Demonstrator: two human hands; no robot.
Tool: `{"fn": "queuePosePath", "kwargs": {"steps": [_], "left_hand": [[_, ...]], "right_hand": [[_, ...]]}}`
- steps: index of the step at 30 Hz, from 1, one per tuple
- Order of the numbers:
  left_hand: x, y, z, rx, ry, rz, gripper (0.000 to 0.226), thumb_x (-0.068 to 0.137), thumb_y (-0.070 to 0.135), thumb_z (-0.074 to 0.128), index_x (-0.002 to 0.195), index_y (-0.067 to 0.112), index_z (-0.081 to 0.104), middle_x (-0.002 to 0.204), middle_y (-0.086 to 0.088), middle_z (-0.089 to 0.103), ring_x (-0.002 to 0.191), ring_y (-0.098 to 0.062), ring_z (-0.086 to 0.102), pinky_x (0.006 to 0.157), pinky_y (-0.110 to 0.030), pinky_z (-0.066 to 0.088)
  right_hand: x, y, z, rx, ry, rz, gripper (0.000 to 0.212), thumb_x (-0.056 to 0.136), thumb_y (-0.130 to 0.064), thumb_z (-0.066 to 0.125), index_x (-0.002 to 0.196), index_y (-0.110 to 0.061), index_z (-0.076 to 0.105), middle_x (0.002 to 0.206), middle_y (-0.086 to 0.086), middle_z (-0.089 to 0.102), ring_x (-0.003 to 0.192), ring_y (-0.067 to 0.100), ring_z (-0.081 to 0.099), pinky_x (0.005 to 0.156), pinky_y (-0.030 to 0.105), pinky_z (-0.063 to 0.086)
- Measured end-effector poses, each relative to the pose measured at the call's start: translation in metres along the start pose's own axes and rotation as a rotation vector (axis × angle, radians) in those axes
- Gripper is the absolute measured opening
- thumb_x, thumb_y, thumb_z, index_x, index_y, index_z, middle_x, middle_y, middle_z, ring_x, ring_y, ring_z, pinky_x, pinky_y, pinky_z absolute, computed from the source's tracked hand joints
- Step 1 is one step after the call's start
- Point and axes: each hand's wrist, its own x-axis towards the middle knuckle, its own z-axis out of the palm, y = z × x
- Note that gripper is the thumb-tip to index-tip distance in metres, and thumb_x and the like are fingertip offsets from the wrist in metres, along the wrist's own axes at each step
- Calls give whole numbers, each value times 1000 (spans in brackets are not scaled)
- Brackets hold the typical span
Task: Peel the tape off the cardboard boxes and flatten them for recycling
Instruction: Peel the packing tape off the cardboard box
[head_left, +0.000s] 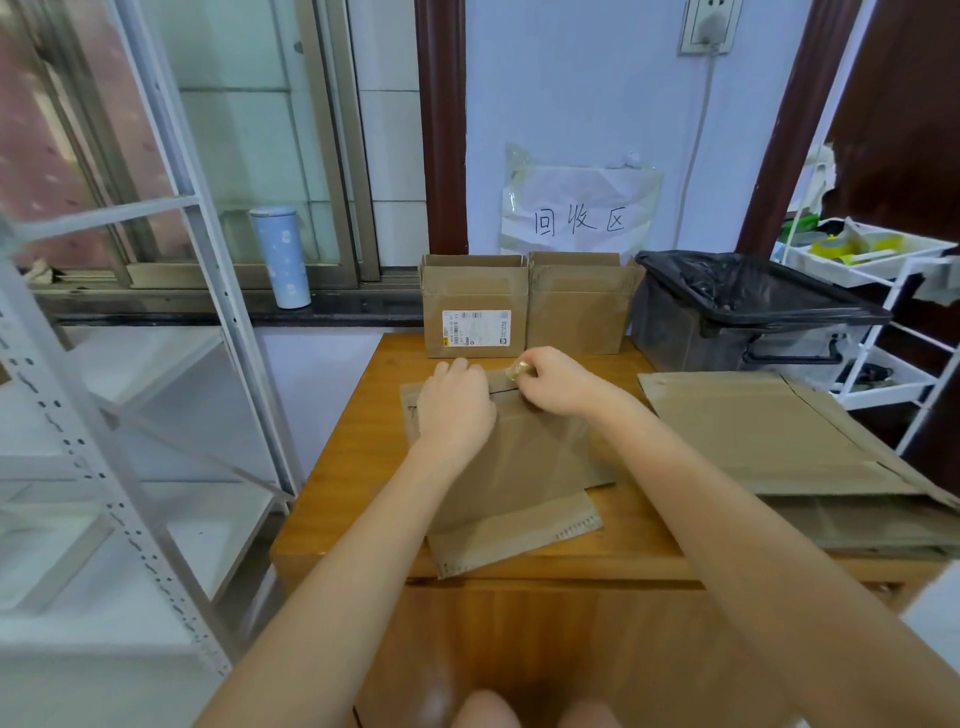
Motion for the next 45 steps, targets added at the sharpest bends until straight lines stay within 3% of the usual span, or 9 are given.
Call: {"fn": "queuePosePath", "kwargs": {"steps": [4, 10, 13, 22, 28, 34, 39, 42, 45], "left_hand": [[-6, -6, 8, -25, 95, 29, 28, 96, 16, 46, 119, 11, 61, 115, -4, 60, 106, -19, 50, 85, -31, 46], [-2, -9, 9, -46, 76, 30, 29, 98, 18, 43, 120, 13, 62, 115, -2, 61, 106, -18, 50, 85, -30, 47], [-4, -10, 10, -34, 80, 43, 29, 98, 18, 42, 119, 13, 62, 114, -2, 61, 105, -18, 50, 84, -30, 47], [-4, -14, 9, -20, 90, 28, 30, 100, 21, 38, 119, 12, 60, 115, -2, 60, 105, -17, 51, 87, -30, 47], [-1, -20, 8, -24, 75, 40, 33, 102, 24, 36, 124, 14, 58, 120, -1, 59, 110, -15, 50, 90, -28, 44], [-1, -20, 6, -24, 56, 64, 33, 102, 23, 36, 124, 14, 58, 119, -1, 59, 109, -15, 50, 91, -28, 44], [-2, -21, 6, -26, 38, 89, 32, 101, 21, 37, 123, 14, 59, 119, -1, 59, 110, -15, 49, 92, -29, 46], [-2, -22, 5, -25, 37, 93, 31, 101, 22, 38, 123, 15, 59, 119, -1, 59, 110, -14, 49, 93, -28, 46], [-2, -22, 6, -28, 34, 102, 30, 101, 21, 38, 121, 15, 60, 118, 0, 59, 109, -14, 49, 92, -28, 44]], "right_hand": [[-4, -7, -6, 176, -80, 78, 30, 102, -35, 32, 97, -12, 51, 81, 4, 45, 75, 19, 43, 71, 31, 38], [2, 0, -3, -17, -17, 45, 41, 90, -39, 62, 114, -7, 55, 96, 5, 60, 91, 19, 56, 81, 29, 45], [5, -2, 1, -71, 48, 87, 39, 87, -45, 64, 99, -10, 52, 80, 1, 50, 84, 20, 51, 66, 27, 40], [5, 4, -2, -222, 312, 118, 29, 87, -19, 66, 112, -12, 53, 113, 8, 51, 94, 24, 55, 81, 31, 48], [-4, 34, -32, 240, 228, 168, 15, 91, -15, 63, 100, -13, 51, 102, 10, 62, 89, 25, 66, 78, 39, 58], [-5, 42, -20, 169, 369, 152, 17, 85, -15, 71, 99, -23, 65, 106, 5, 66, 81, 23, 68, 76, 39, 59], [-5, 31, -19, 30, 121, 46, 31, 97, -15, 45, 124, -16, 60, 109, 8, 65, 76, 19, 63, 73, 32, 54], [-8, 26, -23, 66, 10, 86, 41, 103, -31, 34, 115, -5, 63, 78, 14, 65, 64, 15, 56, 75, 28, 44], [-6, 23, -23, -34, 37, 82, 29, 98, -32, 49, 115, -13, 62, 77, 9, 67, 62, 15, 60, 77, 31, 52]]}}
